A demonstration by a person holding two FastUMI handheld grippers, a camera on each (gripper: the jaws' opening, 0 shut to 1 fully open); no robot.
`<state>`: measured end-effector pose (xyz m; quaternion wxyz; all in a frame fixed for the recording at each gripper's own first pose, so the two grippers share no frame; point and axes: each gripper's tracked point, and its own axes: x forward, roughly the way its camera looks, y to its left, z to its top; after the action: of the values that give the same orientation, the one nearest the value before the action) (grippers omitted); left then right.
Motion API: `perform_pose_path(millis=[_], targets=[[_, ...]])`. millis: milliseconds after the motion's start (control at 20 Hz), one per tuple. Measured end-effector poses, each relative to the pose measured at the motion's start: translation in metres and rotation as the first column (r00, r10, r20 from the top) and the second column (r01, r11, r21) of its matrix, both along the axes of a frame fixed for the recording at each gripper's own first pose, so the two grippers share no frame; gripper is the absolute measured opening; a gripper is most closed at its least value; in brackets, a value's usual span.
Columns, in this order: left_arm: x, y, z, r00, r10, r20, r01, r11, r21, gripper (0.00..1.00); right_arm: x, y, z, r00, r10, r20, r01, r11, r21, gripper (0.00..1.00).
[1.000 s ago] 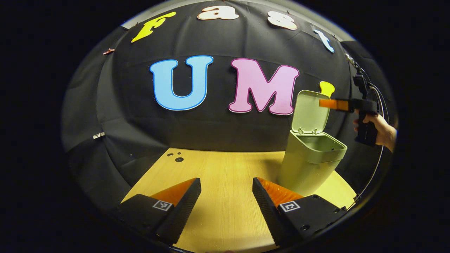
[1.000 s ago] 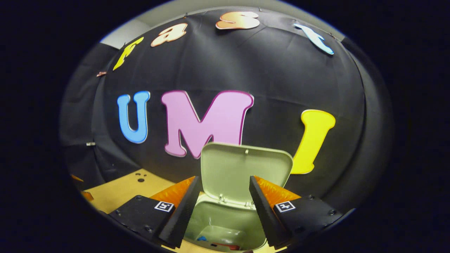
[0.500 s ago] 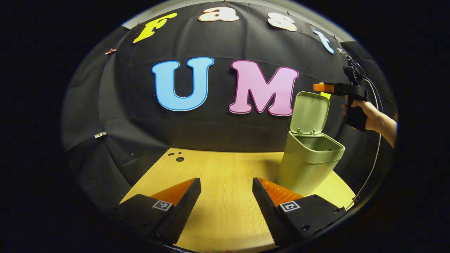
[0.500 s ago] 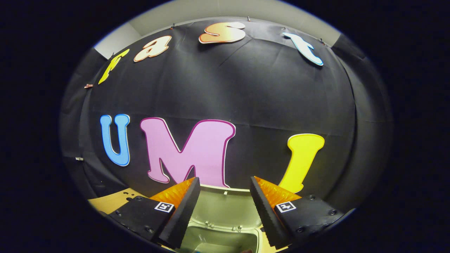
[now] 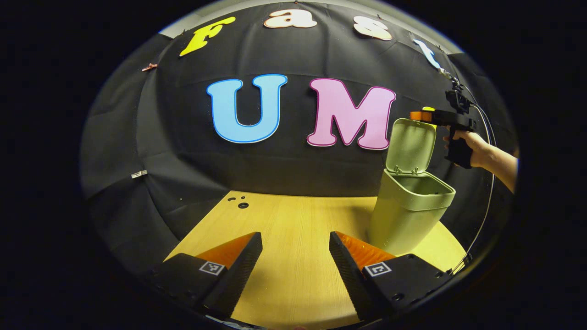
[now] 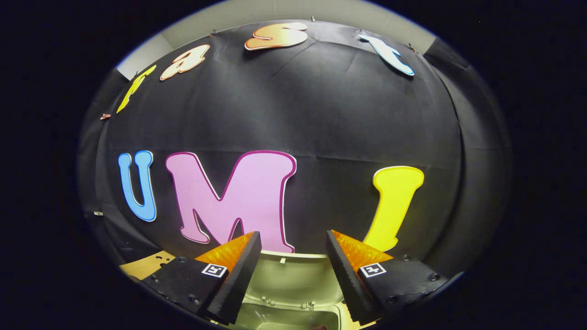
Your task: Press the lid of the desktop garbage bin to open it, pick up the crumpled paper on the desktop and throw it into the bin, then pick up the pop can on the desktop and drop it into the bin, and finally close the garbage bin lid.
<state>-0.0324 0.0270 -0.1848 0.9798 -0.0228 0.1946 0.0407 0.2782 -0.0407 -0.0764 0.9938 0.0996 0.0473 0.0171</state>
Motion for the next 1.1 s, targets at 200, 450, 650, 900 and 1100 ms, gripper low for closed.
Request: perform_pose_path(millis=[200, 450, 650, 900, 1100], targets=[[0.003, -0.001, -0.004, 1.000, -0.006, -0.009, 0.006, 1.000, -0.008, 0.95, -0.012, 0.002, 0.000, 1.000, 0.022, -0.012, -0.022, 1.000, -0.005, 0.88], [0.011, -0.014, -0.006, 0.999, -0.050, -0.006, 0.050, 0.999, -0.017, 0.95, -0.040, 0.005, -0.005, 0.997, 0.068, -0.042, -0.067, 0.997, 0.026, 0.89], [0.014, -0.021, -0.009, 0.997, -0.074, -0.012, 0.074, 0.997, -0.023, 0.95, -0.063, 0.009, -0.011, 0.992, 0.106, -0.075, -0.103, 0.994, 0.036, 0.88], [0.018, -0.025, -0.010, 0.996, -0.093, -0.008, 0.093, 0.995, -0.023, 0.95, -0.087, 0.014, -0.024, 0.983, 0.143, -0.112, -0.138, 0.989, 0.051, 0.89], [0.021, -0.025, -0.008, 0.995, -0.105, -0.005, 0.104, 0.994, -0.024, 0.95, -0.105, 0.022, -0.047, 0.971, 0.167, -0.171, -0.164, 0.986, 0.033, 0.89]])
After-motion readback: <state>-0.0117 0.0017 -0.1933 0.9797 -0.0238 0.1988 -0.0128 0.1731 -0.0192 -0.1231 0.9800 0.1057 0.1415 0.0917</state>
